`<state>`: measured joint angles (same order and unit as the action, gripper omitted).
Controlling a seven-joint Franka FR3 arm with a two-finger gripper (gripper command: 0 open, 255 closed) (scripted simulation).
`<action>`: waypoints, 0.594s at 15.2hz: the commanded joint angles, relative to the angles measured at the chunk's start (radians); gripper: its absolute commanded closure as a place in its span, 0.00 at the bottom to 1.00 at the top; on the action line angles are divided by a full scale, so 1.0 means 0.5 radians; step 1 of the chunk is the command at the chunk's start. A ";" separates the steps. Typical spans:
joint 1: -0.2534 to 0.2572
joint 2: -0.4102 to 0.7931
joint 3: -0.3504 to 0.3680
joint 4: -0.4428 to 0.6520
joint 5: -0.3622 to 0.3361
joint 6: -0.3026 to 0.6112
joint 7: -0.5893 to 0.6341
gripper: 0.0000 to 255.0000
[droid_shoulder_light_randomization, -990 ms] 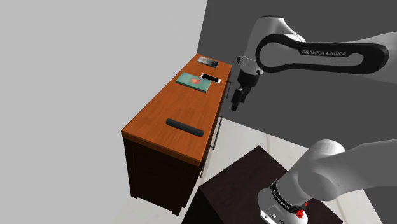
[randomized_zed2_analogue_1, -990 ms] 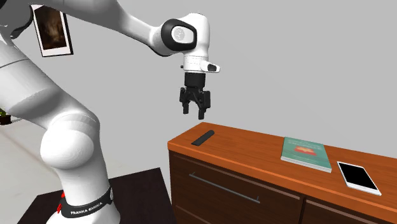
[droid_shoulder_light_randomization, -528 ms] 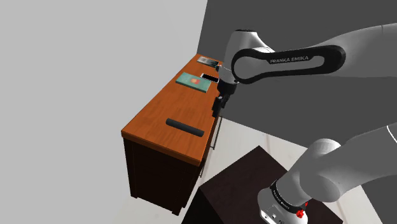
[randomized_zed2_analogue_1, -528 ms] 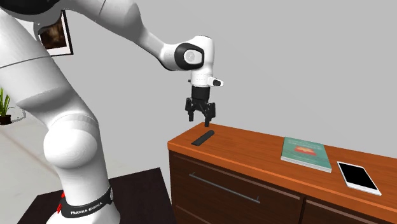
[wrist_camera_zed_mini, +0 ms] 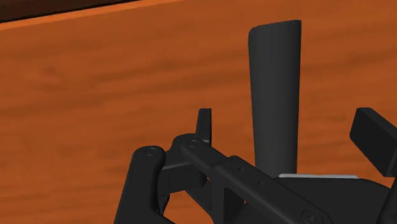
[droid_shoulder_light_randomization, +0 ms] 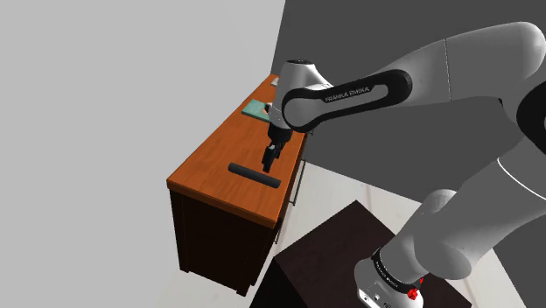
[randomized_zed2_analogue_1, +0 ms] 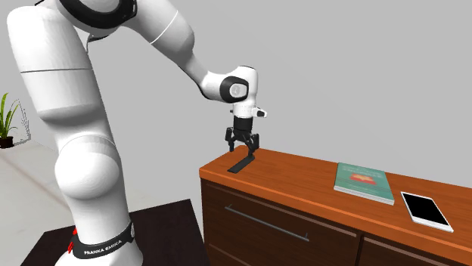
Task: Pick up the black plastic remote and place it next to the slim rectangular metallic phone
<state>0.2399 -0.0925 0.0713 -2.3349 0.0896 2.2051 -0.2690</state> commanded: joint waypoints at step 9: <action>0.044 0.283 0.042 0.011 0.025 0.287 -0.019 0.00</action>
<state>0.2611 0.0384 0.0918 -2.3240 0.1020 2.3320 -0.2782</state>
